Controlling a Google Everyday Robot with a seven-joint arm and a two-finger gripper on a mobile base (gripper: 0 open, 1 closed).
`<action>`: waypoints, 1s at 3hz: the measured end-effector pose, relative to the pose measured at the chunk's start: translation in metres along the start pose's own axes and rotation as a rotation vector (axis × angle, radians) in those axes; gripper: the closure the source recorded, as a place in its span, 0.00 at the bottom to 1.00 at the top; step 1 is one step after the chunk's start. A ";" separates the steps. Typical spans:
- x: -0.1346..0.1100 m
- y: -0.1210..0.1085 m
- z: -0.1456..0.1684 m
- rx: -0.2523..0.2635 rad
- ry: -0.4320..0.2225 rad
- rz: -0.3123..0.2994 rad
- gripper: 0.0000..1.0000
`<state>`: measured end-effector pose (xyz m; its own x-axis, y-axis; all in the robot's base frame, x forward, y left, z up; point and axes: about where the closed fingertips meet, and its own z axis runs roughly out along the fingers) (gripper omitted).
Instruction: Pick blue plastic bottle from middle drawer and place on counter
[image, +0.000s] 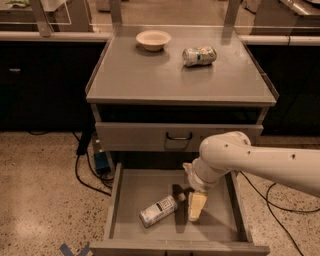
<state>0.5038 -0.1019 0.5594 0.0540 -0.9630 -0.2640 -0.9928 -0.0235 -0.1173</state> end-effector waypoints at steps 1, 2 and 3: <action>-0.009 -0.008 0.031 -0.020 -0.013 -0.035 0.00; -0.017 -0.006 0.069 -0.035 -0.017 -0.059 0.00; -0.023 -0.003 0.101 -0.028 -0.021 -0.063 0.00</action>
Offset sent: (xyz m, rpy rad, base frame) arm 0.0183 0.0586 -0.1092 0.0127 0.0121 0.0934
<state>0.5161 -0.0530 0.4691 0.1180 -0.9536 -0.2770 -0.9900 -0.0913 -0.1075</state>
